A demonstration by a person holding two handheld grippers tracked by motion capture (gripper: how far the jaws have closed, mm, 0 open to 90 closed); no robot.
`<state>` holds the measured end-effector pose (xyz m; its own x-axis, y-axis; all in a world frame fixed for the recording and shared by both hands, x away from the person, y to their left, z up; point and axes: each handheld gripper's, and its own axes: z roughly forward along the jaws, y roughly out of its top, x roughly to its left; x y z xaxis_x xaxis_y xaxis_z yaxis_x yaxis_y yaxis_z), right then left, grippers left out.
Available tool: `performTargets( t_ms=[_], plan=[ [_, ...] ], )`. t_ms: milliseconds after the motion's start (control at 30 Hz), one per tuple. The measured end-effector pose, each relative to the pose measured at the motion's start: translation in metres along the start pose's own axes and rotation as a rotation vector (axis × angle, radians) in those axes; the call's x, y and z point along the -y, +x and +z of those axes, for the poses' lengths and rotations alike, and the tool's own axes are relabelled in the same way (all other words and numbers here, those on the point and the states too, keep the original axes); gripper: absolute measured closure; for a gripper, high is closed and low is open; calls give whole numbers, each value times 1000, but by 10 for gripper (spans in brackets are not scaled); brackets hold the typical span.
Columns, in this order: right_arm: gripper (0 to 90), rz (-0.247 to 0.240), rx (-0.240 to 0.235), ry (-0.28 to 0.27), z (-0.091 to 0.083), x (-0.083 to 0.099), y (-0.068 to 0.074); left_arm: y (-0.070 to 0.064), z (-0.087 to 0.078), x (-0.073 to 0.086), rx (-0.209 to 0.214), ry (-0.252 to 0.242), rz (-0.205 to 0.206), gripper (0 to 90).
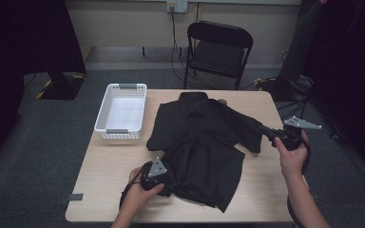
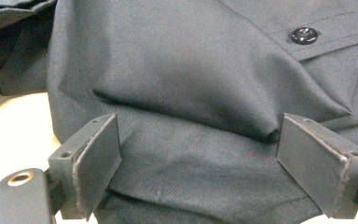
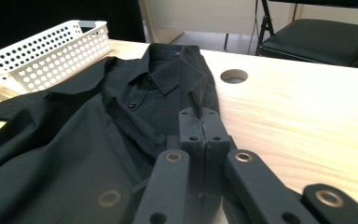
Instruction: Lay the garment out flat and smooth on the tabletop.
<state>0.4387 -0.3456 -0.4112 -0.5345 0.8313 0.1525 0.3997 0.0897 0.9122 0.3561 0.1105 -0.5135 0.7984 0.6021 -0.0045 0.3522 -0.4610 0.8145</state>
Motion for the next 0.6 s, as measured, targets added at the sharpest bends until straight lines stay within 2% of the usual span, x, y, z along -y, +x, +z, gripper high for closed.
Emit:
performTargets(
  t_ms=[133, 533, 600],
  plan=[
    [897, 3, 20, 5, -1, -1, -7, 0, 0, 0, 0, 0, 1, 134],
    [885, 51, 77, -5, -4, 0, -34, 0, 0, 0, 1, 0, 0, 133],
    [893, 48, 98, 4, -3, -1, -37, 0, 0, 0, 1, 0, 0, 133]
  ],
)
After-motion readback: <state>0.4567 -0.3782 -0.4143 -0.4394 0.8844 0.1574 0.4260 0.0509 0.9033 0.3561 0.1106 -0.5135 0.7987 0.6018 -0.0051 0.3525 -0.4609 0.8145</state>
